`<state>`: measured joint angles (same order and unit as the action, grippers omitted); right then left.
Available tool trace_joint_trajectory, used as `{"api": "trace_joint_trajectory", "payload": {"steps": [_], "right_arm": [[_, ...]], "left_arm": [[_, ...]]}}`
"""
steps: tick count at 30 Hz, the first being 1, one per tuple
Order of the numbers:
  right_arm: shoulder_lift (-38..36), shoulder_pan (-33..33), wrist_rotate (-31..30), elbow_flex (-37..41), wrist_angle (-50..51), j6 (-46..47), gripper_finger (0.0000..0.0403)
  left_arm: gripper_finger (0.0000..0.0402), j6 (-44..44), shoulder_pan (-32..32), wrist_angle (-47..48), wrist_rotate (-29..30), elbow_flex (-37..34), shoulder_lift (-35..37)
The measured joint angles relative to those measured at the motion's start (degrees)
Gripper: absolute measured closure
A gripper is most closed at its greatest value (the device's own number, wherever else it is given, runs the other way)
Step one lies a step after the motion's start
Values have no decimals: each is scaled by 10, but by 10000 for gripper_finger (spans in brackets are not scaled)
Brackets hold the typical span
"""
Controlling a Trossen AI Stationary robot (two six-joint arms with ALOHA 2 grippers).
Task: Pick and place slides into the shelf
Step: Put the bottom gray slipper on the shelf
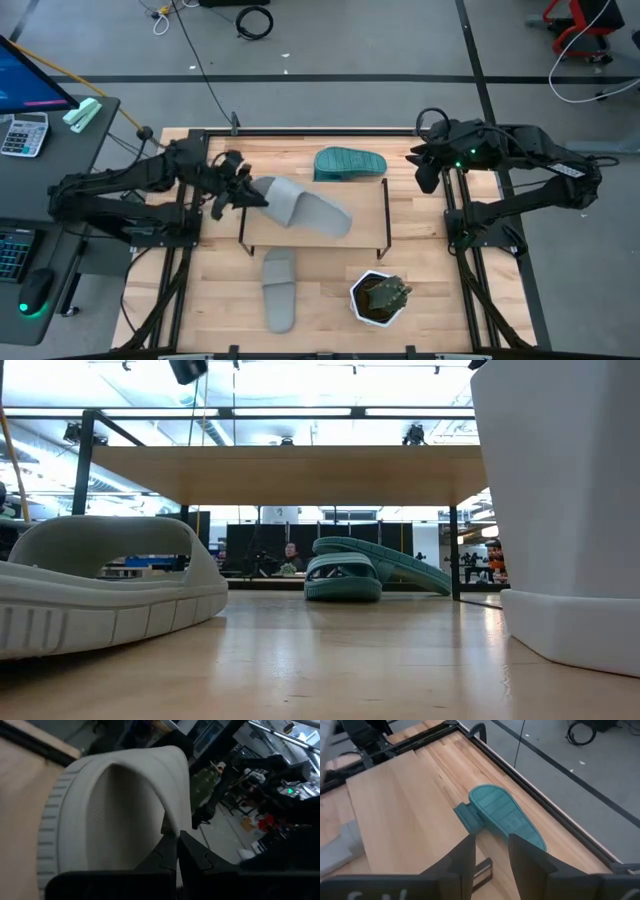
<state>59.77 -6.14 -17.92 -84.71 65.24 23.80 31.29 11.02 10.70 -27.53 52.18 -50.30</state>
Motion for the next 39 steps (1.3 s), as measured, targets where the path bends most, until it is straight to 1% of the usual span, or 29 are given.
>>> {"api": "trace_joint_trajectory", "payload": {"steps": [3,7,9,12,17,22,26,32,36,39], "right_arm": [[-1,-12,21,0,-13,0,280],[-2,-25,53,0,-40,-20,280],[-1,-35,68,-4,-51,-35,280],[2,-57,89,-23,-60,-56,280],[11,-104,156,-66,-70,-61,280],[37,-142,245,-101,-68,-78,279],[63,-155,283,-130,-66,-115,268],[101,-180,333,-196,-66,-149,223],[128,-195,365,-234,-51,-148,189],[152,-202,368,-248,-10,-148,172]], "left_arm": [[395,-44,37,3,-28,36,-38],[395,-99,83,24,-97,108,-102],[395,-137,101,63,-122,152,-137],[395,-201,123,133,-145,225,-189],[395,-304,150,234,-150,347,-268],[395,-359,159,255,-156,454,-340],[395,-396,159,290,-160,527,-388],[395,-447,154,369,-158,600,-447],[395,-462,151,372,-158,622,-472],[395,-476,148,369,-158,635,-484]]}}
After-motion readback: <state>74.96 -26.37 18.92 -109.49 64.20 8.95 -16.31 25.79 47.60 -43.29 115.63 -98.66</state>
